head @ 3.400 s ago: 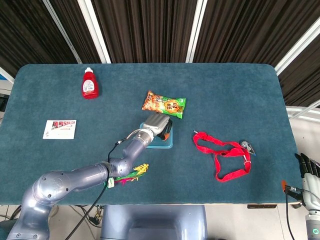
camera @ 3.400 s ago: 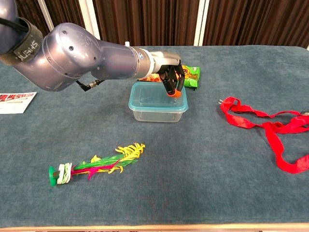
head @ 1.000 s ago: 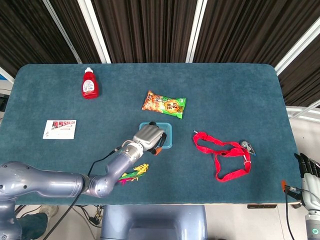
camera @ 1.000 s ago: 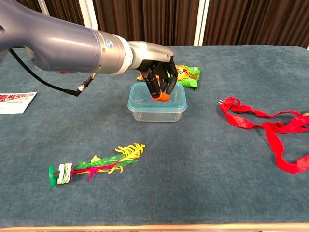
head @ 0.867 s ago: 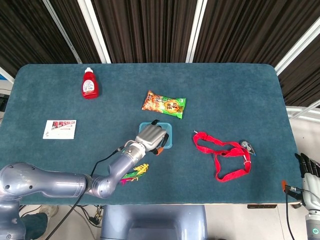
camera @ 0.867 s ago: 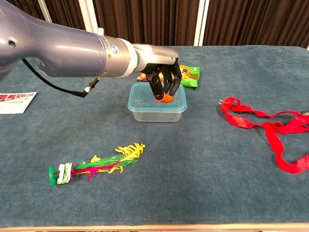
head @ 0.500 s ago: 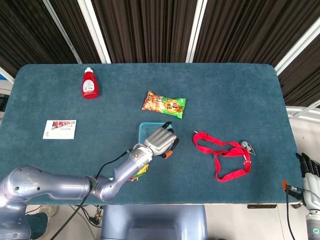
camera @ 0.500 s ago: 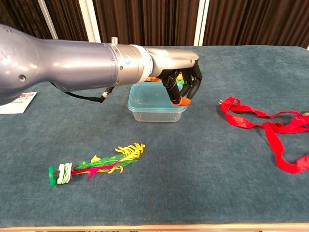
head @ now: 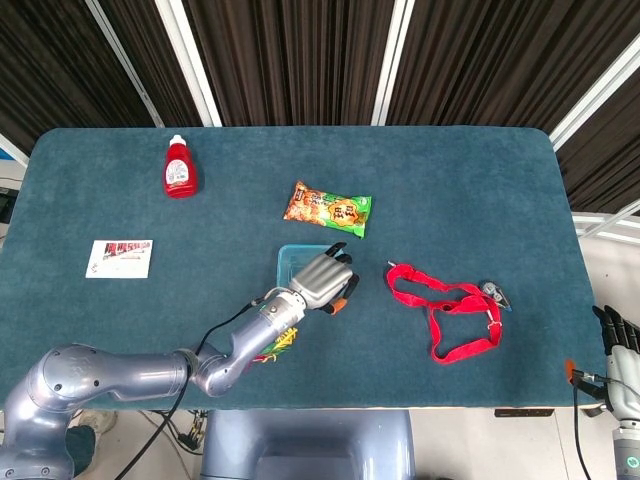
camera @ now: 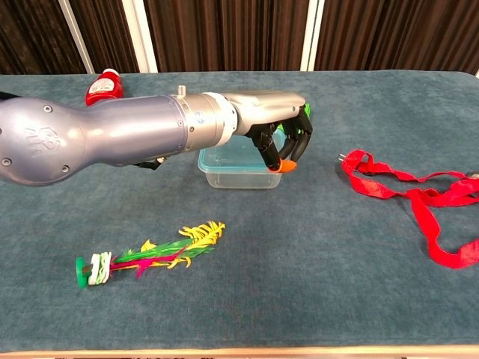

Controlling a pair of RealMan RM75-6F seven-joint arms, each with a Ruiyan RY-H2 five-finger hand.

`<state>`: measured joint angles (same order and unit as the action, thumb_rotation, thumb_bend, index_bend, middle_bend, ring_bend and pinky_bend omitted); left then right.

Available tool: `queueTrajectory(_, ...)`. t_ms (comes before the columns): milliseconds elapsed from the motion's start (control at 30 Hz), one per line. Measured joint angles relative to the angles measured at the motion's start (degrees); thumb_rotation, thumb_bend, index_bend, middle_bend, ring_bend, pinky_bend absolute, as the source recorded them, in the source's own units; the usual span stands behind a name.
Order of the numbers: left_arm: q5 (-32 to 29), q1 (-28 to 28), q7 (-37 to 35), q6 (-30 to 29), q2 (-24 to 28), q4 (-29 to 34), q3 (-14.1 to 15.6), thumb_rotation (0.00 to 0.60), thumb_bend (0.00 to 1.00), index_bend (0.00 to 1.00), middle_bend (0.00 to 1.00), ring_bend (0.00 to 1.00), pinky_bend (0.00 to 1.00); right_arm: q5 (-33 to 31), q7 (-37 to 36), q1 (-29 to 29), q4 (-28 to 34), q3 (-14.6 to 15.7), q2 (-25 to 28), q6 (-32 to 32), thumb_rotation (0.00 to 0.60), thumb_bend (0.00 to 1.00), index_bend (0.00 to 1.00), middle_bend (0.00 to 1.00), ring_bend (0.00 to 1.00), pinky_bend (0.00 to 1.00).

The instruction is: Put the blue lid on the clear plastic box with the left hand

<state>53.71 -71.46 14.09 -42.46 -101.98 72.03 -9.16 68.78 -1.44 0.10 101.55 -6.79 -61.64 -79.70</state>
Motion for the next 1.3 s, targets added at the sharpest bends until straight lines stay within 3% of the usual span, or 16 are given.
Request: queueTrajectory(1300,11.03,5.75,-10.14,4.06,-1.55,-6.02,-0.76,0.6,0.49,0.7,0.64,0.17,0.0,-0.22,-0.08,0.1,0.16,0.16,0.24,0.61,0.6,0.39,0.08,0.04,0.02,0.0)
